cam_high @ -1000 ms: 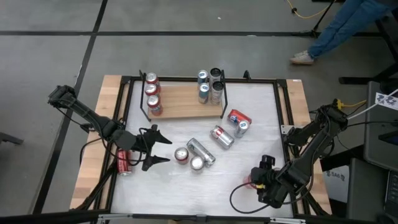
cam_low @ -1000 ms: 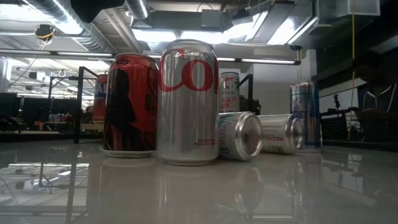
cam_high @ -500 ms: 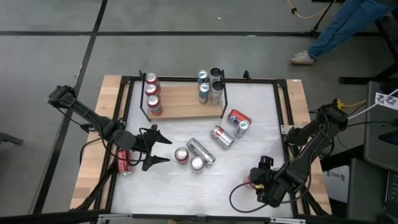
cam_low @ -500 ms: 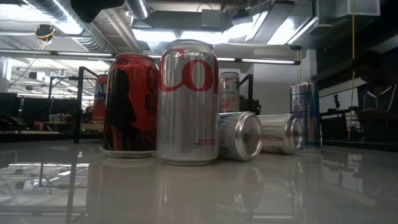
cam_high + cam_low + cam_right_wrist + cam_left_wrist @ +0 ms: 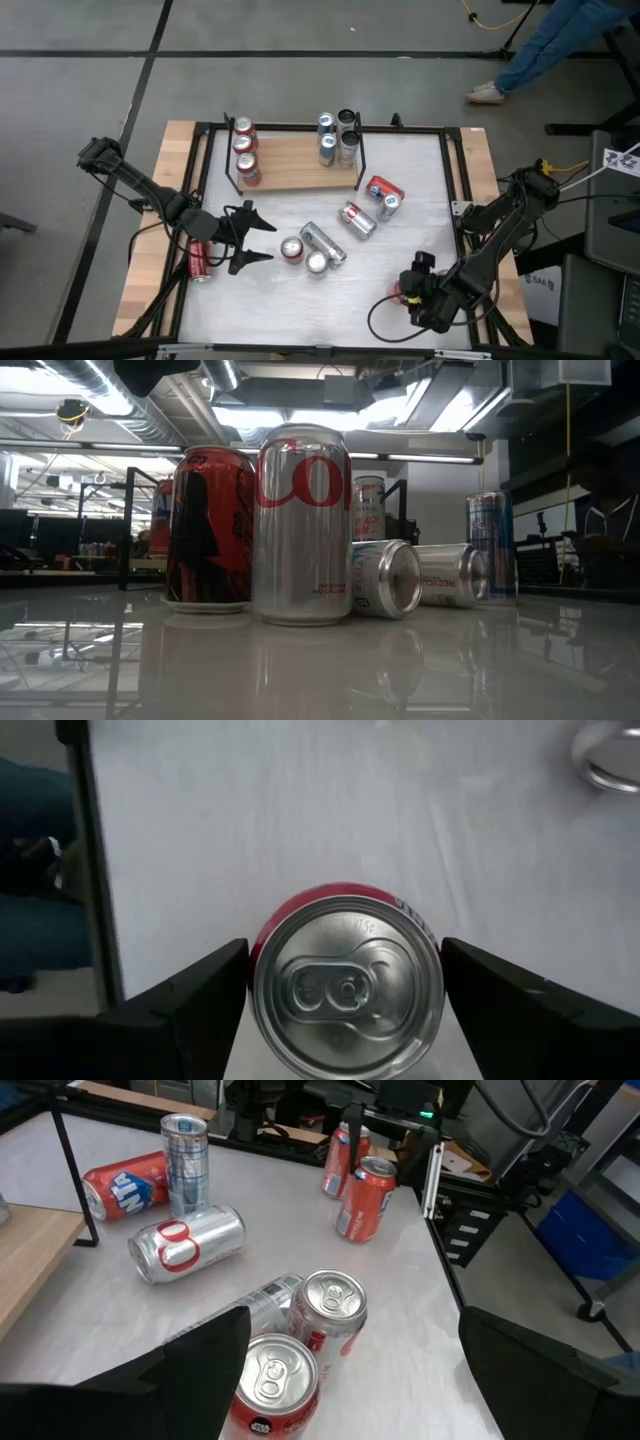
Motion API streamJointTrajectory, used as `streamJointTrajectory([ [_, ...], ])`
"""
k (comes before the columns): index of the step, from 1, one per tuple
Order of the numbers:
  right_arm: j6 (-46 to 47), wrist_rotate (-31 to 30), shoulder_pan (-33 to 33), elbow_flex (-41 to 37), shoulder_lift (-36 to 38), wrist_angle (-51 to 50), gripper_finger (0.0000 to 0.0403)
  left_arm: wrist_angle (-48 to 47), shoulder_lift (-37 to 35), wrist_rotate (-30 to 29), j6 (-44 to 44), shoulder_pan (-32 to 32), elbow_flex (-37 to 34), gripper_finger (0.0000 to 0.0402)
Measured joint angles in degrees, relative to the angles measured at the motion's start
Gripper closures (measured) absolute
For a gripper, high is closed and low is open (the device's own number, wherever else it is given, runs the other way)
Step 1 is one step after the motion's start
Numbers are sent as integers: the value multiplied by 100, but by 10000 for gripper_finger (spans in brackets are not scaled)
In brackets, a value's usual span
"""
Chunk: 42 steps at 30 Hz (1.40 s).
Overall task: Place canned beverage on shelf
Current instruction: Put the red soda can on the shelf
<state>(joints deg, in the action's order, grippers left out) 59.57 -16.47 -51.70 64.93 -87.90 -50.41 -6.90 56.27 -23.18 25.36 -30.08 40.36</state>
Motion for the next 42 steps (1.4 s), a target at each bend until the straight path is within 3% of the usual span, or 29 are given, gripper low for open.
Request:
streamJointTrajectory([
  [33, -146, -90, -2, -15, -15, 498, 93, 2, 0, -289, 20, 1, 0, 50],
  [42, 57, -396, -2, -15, -17, 699, 143, 7, 0, -308, 20, 1, 0, 50],
])
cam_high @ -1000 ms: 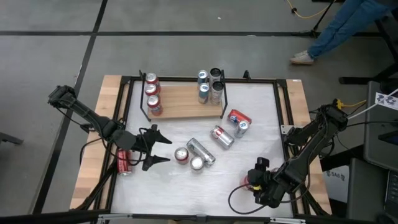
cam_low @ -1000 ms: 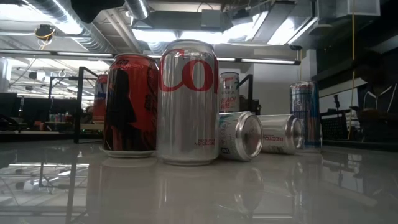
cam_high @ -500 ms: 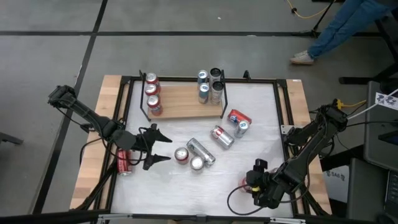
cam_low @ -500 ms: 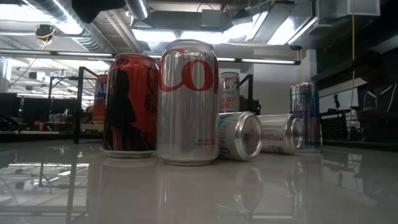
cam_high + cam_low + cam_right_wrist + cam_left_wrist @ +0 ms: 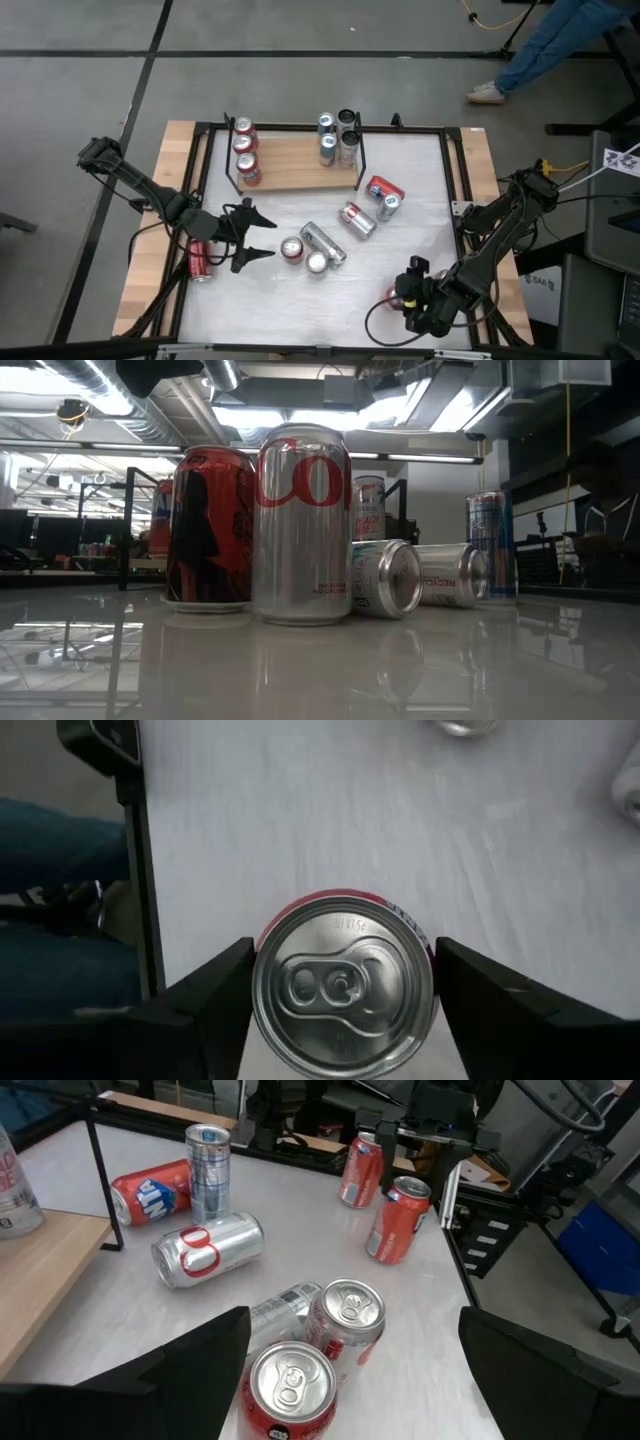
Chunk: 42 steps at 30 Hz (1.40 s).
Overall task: Place canned beverage on shelf
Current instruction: Put the red soda can on the shelf
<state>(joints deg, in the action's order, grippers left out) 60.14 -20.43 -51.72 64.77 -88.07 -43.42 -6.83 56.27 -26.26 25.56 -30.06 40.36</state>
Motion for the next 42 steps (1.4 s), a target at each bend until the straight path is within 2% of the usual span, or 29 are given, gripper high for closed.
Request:
streamJointTrajectory([
  [5, 128, -124, 4, 21, -43, 44, 155, -2, 0, -178, -12, 0, 0, 50],
  [26, 92, 104, 2, 24, -76, 58, 132, 2, 0, -180, -11, 0, 0, 50],
  [38, -72, 660, 0, -7, -107, 16, 41, 0, 0, -175, -17, 0, 0, 50],
  [42, -702, 853, 0, -7, -103, 4, 28, 0, 0, -175, -19, 0, 0, 50],
])
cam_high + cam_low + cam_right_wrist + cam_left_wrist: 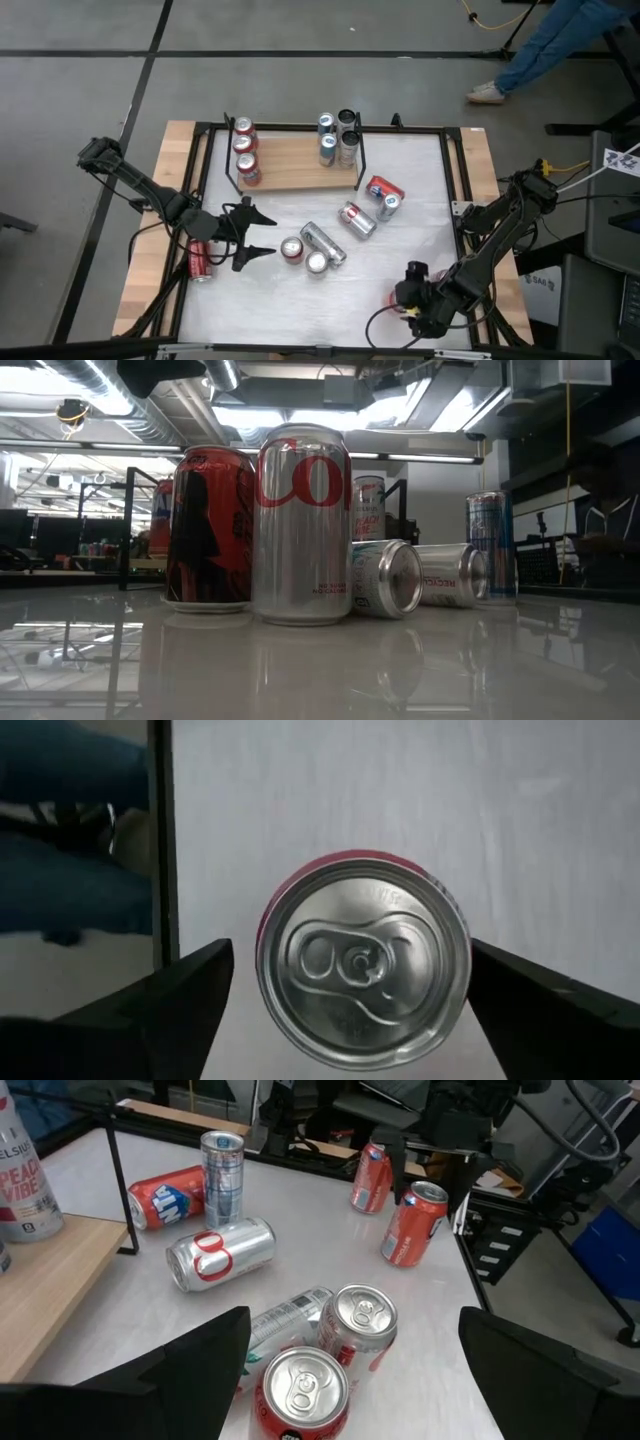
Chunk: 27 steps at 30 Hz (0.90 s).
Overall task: Place canned beverage on shelf
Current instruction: Put the red soda can on the shelf
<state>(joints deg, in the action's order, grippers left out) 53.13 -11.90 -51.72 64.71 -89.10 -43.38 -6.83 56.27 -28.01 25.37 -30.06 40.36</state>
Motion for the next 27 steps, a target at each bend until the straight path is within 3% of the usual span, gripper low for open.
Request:
streamJointTrajectory([
  [14, -1575, -204, 0, 11, 9, 22, 27, 0, 0, -2, 8, 0, 0, 50],
  [27, -1596, -24, 0, 15, 13, 31, 26, 0, 0, -71, 11, 4, 0, 50],
])
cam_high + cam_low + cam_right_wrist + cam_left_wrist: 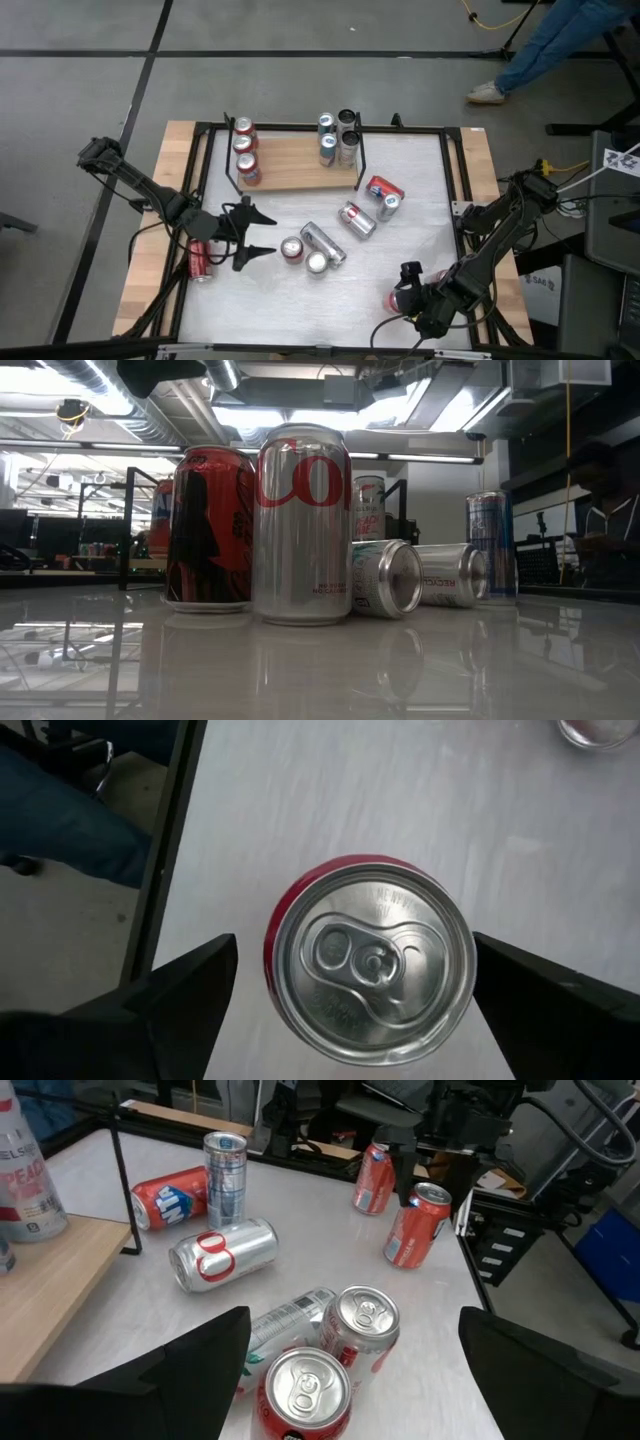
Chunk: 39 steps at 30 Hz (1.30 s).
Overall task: Place canned beverage on shelf
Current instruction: Put the red soda can on the shelf
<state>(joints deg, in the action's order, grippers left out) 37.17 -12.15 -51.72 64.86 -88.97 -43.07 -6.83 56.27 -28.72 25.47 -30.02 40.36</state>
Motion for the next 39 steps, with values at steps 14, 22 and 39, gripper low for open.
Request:
streamJointTrajectory([
  [14, 0, -66, 0, 7, -378, 15, 43, 0, 0, -230, -2, 0, 0, 50],
  [22, 0, -71, 0, 7, -385, 112, 123, 34, 0, -352, -18, 0, 0, 50],
  [39, -1138, 576, 1530, 1036, -354, -701, 118, -20, -972, 495, -1312, 454, 0, 50],
])
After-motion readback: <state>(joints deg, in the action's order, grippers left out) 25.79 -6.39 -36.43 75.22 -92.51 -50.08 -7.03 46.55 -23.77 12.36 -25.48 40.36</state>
